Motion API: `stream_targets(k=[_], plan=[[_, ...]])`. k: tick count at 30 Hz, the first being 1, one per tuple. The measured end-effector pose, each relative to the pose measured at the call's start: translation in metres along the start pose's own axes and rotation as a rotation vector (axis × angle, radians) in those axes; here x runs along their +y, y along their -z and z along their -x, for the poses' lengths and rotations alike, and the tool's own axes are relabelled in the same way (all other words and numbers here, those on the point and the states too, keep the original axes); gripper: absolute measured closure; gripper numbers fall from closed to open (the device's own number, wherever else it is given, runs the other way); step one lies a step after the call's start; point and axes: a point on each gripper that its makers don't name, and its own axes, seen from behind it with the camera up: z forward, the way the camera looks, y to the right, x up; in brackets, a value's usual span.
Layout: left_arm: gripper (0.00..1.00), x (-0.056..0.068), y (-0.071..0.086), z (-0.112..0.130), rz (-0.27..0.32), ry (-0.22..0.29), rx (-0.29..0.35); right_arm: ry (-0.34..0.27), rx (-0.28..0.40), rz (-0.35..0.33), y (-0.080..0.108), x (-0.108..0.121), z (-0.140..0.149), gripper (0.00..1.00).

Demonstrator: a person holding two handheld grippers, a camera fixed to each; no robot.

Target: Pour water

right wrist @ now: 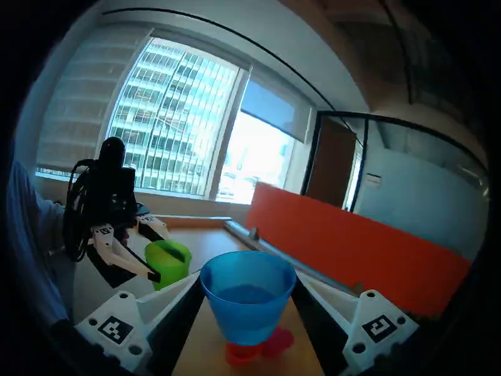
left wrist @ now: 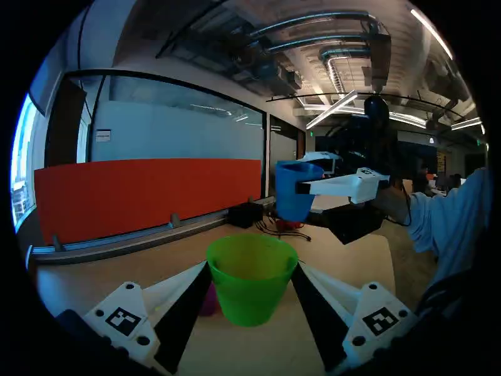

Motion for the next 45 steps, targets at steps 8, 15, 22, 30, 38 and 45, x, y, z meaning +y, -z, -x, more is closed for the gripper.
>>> stream_targets(k=[8, 15, 22, 30, 38, 45], plan=[[0.13, 0.008, -0.006, 0.000, 0.012, 0.004, 0.002, 0.119, -0.005, 0.004, -0.009, 0.008, -0.016, 0.09], [0.13, 0.012, -0.012, 0.005, 0.020, 0.005, -0.004, 0.227, -0.010, -0.004, -0.021, 0.010, -0.029, 0.08], [0.13, 0.017, -0.016, 0.004, 0.027, 0.006, -0.003, 0.335, -0.010, -0.003, -0.031, 0.011, -0.041, 0.09], [0.13, 0.021, -0.020, 0.003, 0.036, 0.003, -0.003, 0.457, -0.009, 0.003, -0.039, 0.012, -0.050, 0.09], [0.13, 0.025, -0.023, 0.006, 0.045, 0.001, -0.007, 0.573, 0.010, 0.023, -0.048, 0.012, -0.062, 0.09], [0.13, 0.027, -0.026, 0.004, 0.050, -0.003, -0.006, 0.667, 0.004, 0.043, -0.054, 0.017, -0.067, 0.09]])
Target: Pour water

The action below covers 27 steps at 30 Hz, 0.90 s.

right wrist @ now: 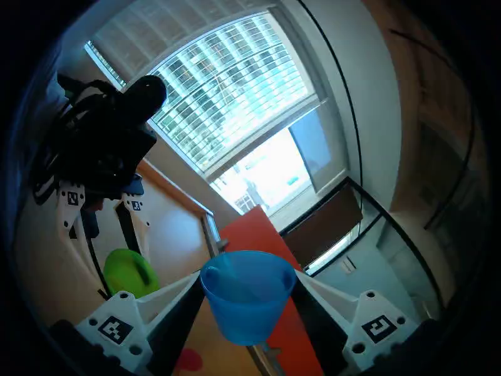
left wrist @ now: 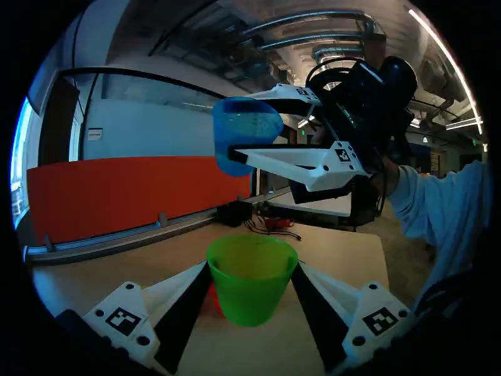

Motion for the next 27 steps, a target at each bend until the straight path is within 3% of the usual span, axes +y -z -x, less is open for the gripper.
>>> stream_targets(k=[11, 27], plan=[[0.13, 0.004, -0.002, -0.007, 0.011, -0.008, 0.011, 0.129, -0.012, 0.021, -0.004, 0.010, -0.003, 0.09], [0.13, 0.008, 0.000, -0.015, 0.021, -0.018, 0.020, 0.239, -0.018, 0.051, -0.007, 0.022, -0.006, 0.09]])
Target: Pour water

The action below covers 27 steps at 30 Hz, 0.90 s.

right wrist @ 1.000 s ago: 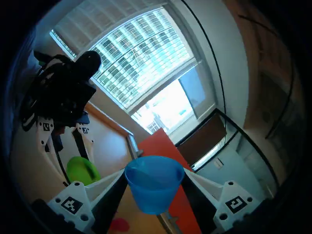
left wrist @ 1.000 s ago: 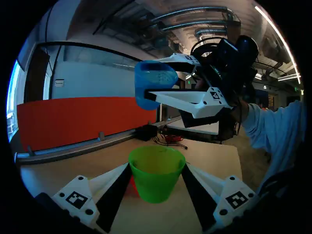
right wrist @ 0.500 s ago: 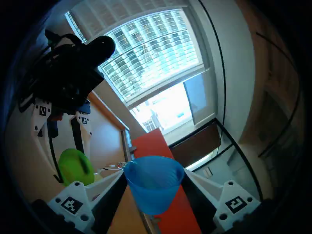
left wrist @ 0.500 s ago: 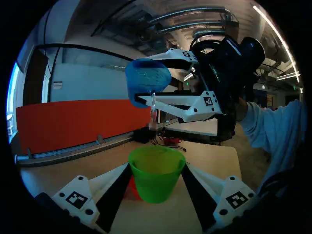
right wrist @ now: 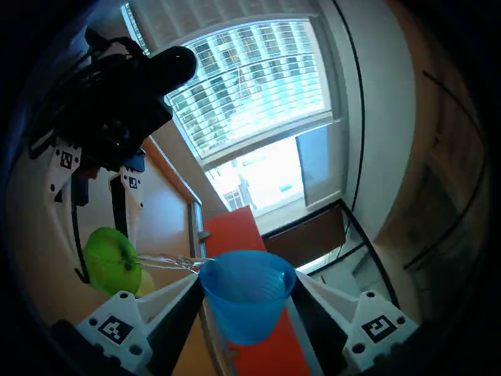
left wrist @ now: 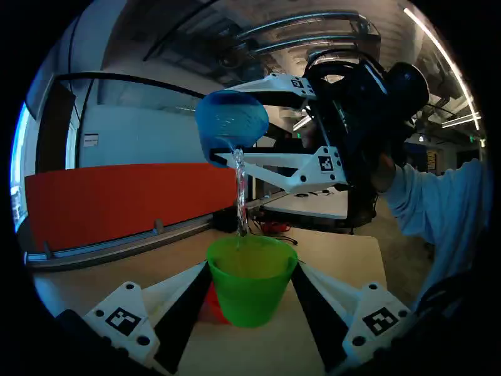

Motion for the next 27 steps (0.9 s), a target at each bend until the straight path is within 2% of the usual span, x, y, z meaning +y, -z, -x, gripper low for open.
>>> stream_targets(k=[13, 27], plan=[[0.13, -0.002, 0.000, 0.001, 0.000, 0.004, 0.002, 0.063, 0.007, 0.021, 0.001, 0.012, -0.003, 0.09], [0.13, -0.001, 0.000, -0.002, 0.003, 0.007, 0.008, 0.158, 0.000, 0.040, 0.001, 0.024, -0.003, 0.09]])
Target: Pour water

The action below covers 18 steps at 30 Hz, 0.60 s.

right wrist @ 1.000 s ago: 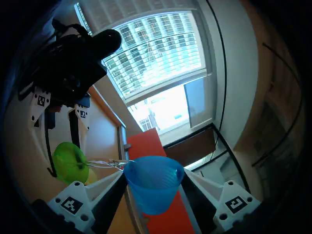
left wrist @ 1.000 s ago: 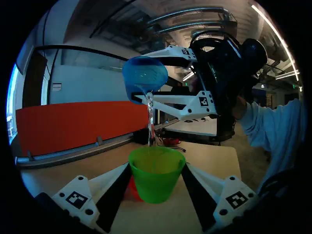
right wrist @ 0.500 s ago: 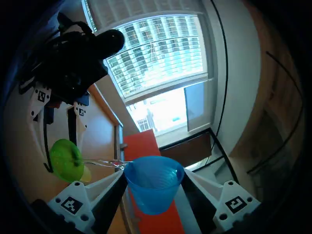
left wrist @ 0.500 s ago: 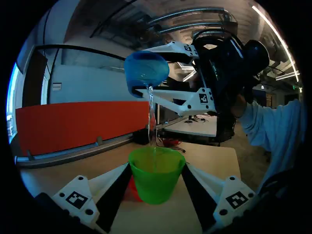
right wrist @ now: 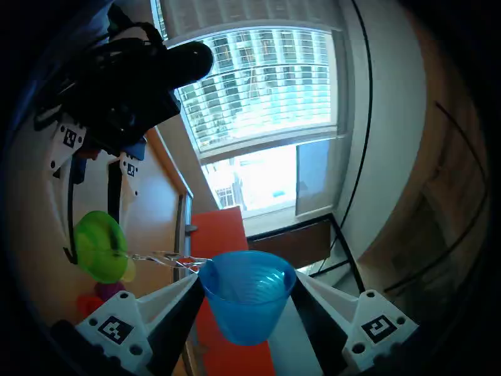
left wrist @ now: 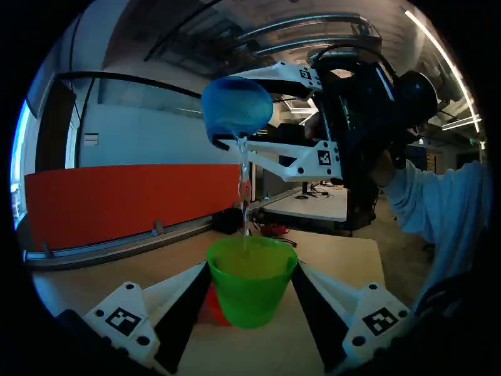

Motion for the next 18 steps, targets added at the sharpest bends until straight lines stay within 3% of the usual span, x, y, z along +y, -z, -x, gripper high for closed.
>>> stream_targets(k=[18], plan=[[0.13, 0.000, -0.002, 0.000, 0.005, 0.002, 0.003, 0.104, 0.001, 0.023, 0.000, 0.010, -0.004, 0.09]])
